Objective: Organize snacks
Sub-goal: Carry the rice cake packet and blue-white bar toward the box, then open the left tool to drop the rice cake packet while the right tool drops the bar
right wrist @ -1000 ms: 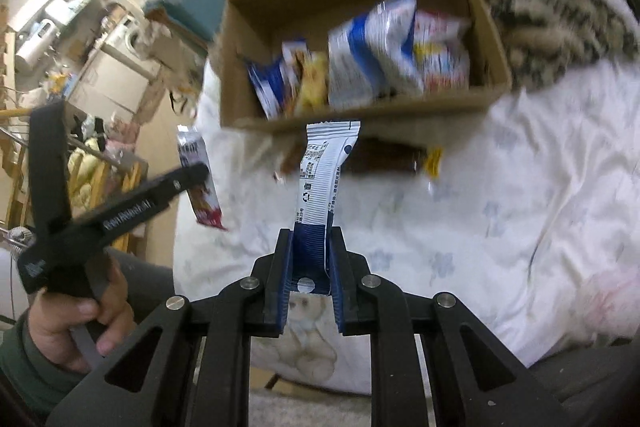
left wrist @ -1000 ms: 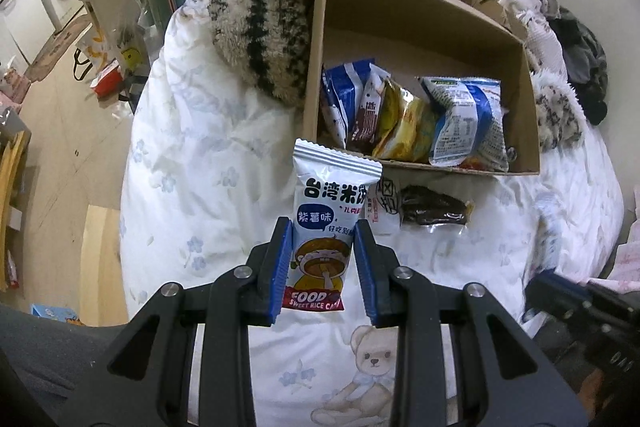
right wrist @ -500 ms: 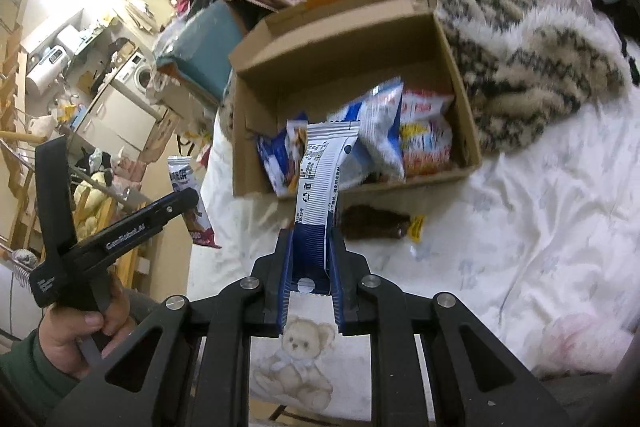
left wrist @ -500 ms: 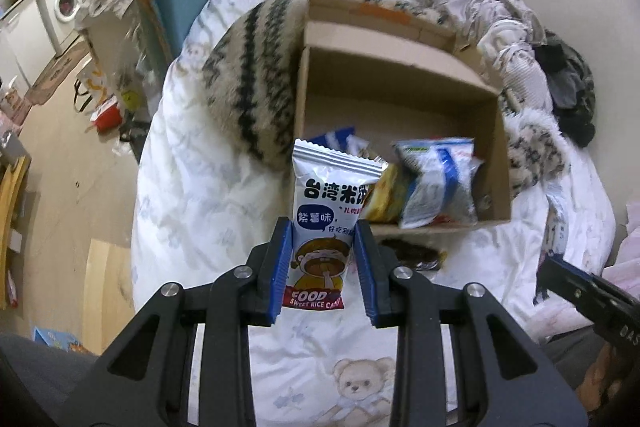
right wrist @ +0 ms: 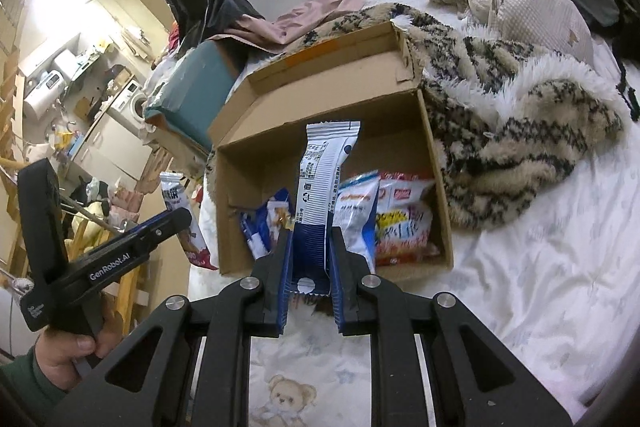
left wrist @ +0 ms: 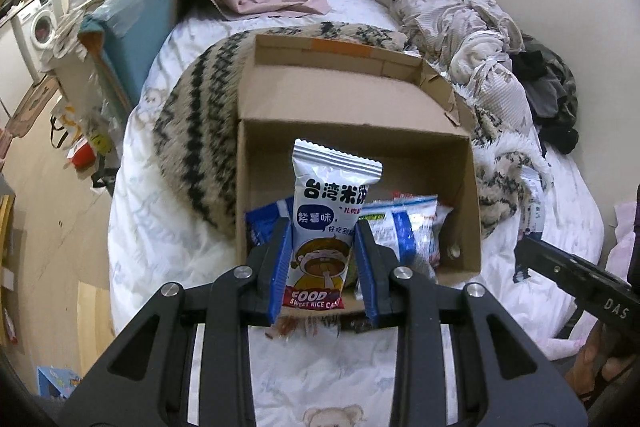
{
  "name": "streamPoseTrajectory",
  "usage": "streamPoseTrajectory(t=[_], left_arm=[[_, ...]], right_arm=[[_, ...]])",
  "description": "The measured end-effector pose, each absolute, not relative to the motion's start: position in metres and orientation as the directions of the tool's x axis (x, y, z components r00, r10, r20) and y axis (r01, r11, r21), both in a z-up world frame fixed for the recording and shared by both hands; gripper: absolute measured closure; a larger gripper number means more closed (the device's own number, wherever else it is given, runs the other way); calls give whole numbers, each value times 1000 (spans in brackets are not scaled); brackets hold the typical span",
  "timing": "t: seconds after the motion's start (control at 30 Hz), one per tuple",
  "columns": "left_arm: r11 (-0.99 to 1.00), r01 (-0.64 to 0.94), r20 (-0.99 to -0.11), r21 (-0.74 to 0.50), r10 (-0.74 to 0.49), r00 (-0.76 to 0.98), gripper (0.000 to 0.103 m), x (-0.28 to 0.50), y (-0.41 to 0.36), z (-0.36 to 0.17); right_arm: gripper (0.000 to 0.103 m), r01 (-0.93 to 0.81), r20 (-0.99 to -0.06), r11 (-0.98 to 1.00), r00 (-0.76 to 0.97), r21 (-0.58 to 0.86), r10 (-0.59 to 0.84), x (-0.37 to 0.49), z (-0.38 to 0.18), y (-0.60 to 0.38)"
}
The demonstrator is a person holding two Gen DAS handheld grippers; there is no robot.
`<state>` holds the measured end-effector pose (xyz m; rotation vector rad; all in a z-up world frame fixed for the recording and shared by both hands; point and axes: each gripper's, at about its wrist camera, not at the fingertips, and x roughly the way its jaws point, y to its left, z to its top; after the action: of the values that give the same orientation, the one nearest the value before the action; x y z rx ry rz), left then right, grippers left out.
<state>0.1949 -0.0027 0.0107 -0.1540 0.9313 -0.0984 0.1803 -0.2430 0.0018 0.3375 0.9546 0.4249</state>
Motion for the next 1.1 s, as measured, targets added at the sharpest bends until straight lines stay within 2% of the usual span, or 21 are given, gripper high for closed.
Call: streamPoseTrajectory(t=[0.4, 0.8, 0.93, 1.1], left_arm=[[980, 46, -820, -194, -188, 540, 76, 237, -31, -28], [986, -6, -835, -164, -136, 532, 76, 248, -17, -53], [993, -35, -862, -115, -83, 501, 76, 253, -12, -61], [990, -50, -876, -130, -91, 474, 76, 252, -7, -68]], right_arm=[[85, -138, -725, 859, 480, 493, 494, 225, -40, -257], [85, -106, -813, 923, 443, 369, 376, 234, -67, -248], [85, -99, -824, 929, 436, 356, 362, 237, -72, -247], [85, -83, -830, 930, 428, 357, 357, 239, -74, -250]])
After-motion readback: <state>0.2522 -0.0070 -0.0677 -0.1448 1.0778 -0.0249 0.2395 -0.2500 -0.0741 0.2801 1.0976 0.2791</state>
